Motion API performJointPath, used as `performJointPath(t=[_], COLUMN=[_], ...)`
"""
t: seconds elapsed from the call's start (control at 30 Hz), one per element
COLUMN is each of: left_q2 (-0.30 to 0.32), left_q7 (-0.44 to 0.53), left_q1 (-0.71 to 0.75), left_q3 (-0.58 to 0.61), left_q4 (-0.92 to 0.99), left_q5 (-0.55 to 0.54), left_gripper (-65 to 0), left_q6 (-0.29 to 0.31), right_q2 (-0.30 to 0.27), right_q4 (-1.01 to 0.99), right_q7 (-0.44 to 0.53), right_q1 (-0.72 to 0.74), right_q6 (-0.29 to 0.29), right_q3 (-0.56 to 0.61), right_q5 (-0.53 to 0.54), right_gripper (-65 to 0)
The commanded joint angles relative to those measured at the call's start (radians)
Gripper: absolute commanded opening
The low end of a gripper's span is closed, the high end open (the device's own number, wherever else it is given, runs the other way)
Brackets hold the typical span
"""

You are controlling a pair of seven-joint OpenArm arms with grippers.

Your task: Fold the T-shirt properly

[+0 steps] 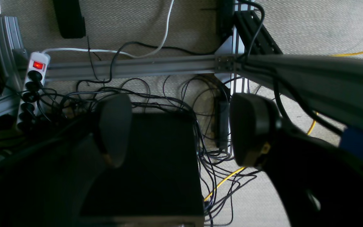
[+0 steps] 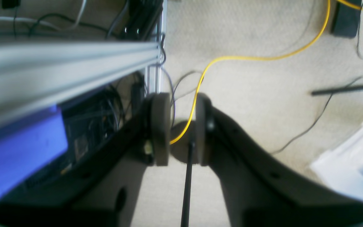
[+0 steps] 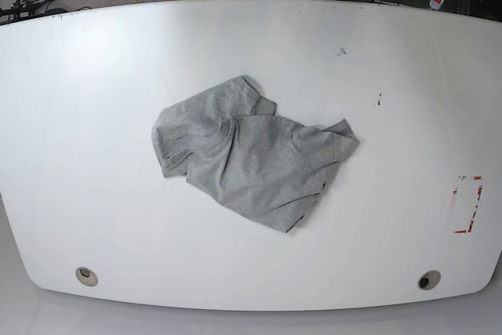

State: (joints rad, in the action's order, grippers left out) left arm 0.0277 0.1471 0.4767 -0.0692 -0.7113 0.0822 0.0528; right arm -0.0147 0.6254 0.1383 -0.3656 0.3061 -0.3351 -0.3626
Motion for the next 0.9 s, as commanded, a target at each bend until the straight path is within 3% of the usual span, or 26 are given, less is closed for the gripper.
performJointPath(t=[0.0, 0.37, 0.57, 0.87], left_q2=[0.004, 0.008, 0.01, 0.011], left_q7=[0.007, 0.007, 0.007, 0.007], left_q1=[0.057, 0.25, 0.363, 0.532], left_q3=[-0.001, -0.001, -0.001, -0.001], left_q4=[-0.047, -0.247, -0.4, -0.594], left_q5=[0.0, 0.0, 0.0, 0.0], left_gripper=[-20.4, -20.4, -20.4, -20.4], left_q6=[0.002, 0.005, 0.005, 0.005], right_q2=[-0.004, -0.004, -0.004, -0.004], right_q4=[0.083, 0.348, 0.497, 0.695], right_q7=[0.013, 0.008, 0.007, 0.007], right_q1=[-0.065, -0.24, -0.361, -0.548], right_q6=[0.008, 0.025, 0.067, 0.11], right_q3=[-0.002, 0.0, 0.0, 0.001], right_q5=[0.05, 0.099, 0.233, 0.345], right_gripper=[-52.2, -52.2, -52.2, -52.2])
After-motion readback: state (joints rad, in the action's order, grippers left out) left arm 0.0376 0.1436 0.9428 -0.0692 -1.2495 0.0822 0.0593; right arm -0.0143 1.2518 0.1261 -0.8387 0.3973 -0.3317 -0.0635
